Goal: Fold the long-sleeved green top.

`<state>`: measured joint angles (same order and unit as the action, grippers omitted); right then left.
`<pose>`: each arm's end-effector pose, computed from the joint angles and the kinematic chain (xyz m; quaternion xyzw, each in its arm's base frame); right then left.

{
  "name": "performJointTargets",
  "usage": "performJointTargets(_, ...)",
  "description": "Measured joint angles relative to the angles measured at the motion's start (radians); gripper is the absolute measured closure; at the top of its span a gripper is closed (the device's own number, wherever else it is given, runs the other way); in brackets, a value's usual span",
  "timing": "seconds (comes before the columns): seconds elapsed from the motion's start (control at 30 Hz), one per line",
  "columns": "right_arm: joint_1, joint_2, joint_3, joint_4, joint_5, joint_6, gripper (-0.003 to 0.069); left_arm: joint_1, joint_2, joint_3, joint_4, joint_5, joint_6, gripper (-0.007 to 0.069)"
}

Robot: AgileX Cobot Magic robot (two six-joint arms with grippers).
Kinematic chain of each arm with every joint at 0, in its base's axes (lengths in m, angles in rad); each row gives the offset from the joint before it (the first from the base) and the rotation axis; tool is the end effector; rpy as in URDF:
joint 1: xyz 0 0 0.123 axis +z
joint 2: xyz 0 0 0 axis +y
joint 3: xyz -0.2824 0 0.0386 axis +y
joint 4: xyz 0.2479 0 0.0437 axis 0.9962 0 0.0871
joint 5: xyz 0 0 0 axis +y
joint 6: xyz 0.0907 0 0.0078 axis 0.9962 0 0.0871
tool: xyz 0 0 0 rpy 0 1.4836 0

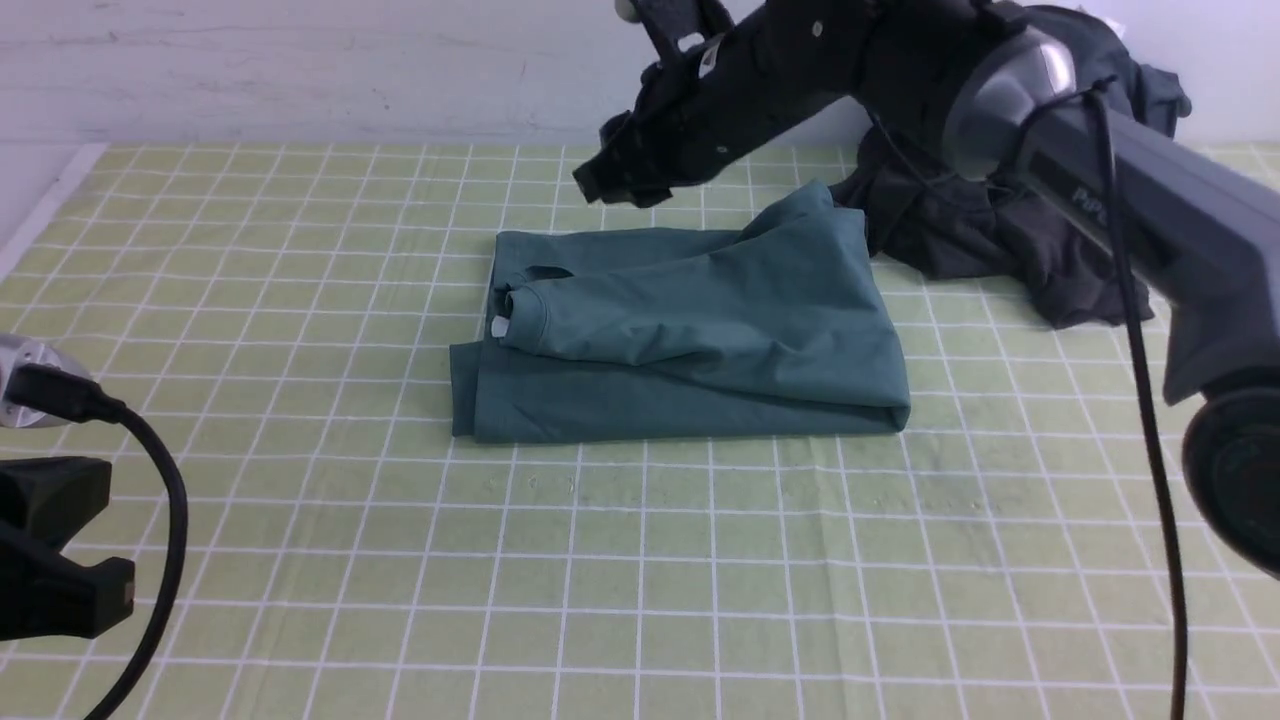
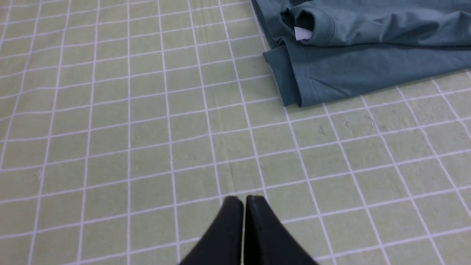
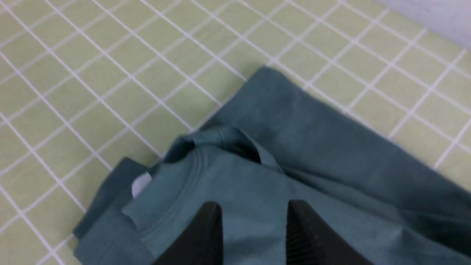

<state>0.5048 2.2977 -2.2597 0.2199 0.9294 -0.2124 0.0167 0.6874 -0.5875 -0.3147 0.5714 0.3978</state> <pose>0.4507 0.2672 0.2741 -0.2983 0.8870 0.1528 0.3176 0.1334 -0.0130 0.3029 0.0902 0.8685 -0.0379 0.4859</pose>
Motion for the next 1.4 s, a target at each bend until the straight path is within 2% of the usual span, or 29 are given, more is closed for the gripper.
performJointTargets(0.03,0.000,0.012,0.000,0.000,0.005,0.009,0.0497,0.000,0.000,0.000,-0.006,-0.001,0.000,0.0627)
performJointTargets(0.07,0.002,0.053,0.000,0.016,0.006,0.018,0.0569,0.000,0.000,0.000,-0.017,-0.007,0.000,0.0627)
performJointTargets(0.1,0.004,0.059,0.000,0.019,0.003,0.019,0.0578,0.000,0.000,0.000,-0.019,-0.008,0.000,0.0627)
performJointTargets(0.13,0.019,0.114,0.000,0.062,-0.020,0.019,0.0636,0.000,0.000,0.000,-0.027,-0.011,0.000,0.0627)
performJointTargets(0.23,0.046,0.176,0.000,0.108,-0.076,0.006,0.0661,0.000,0.000,0.000,-0.032,-0.015,0.000,0.0627)
performJointTargets(0.33,0.124,0.251,0.001,0.160,-0.225,-0.112,0.0670,0.000,0.000,0.000,-0.033,-0.016,0.000,0.0627)
performJointTargets(0.5,0.159,0.244,0.001,0.187,-0.288,-0.229,0.0672,0.000,0.000,0.000,-0.033,-0.016,0.000,0.0627)
performJointTargets(0.7,0.142,0.120,-0.051,0.180,-0.180,-0.279,0.0673,0.000,0.000,0.000,-0.034,-0.016,0.000,0.0627)
performJointTargets(0.83,0.063,-0.091,-0.089,0.209,-0.056,-0.279,0.0673,0.000,-0.034,0.000,-0.037,-0.015,0.005,0.0627)
performJointTargets(0.93,-0.034,-0.288,-0.064,0.220,0.119,-0.256,0.0673,-0.011,-0.137,0.000,-0.052,-0.015,0.067,0.0627)
performJointTargets(1.03,-0.101,-0.463,0.047,0.165,0.178,-0.243,0.0673,-0.023,-0.216,0.013,-0.069,-0.024,0.129,0.0627)
performJointTargets(1.1,-0.158,-0.599,0.210,0.109,0.120,-0.241,0.0673,-0.030,-0.275,0.057,-0.095,-0.060,0.173,0.0627)
performJointTargets(1.13,-0.162,-0.625,0.210,0.104,0.120,-0.241,0.0673,-0.030,-0.279,0.062,-0.097,-0.064,0.177,0.0627)
performJointTargets(1.17,-0.197,-0.727,0.379,0.061,0.010,-0.240,0.0673,-0.030,-0.318,0.107,-0.119,-0.102,0.202,0.0627)
performJointTargets(1.27,-0.228,-0.920,0.634,0.020,-0.184,-0.240,0.0673,-0.030,-0.373,0.166,-0.138,-0.164,0.228,0.0627)
performJointTargets(1.4,-0.229,-1.191,1.044,-0.004,-0.537,-0.256,0.0673,-0.030,-0.433,0.230,-0.150,-0.252,0.230,0.0627)
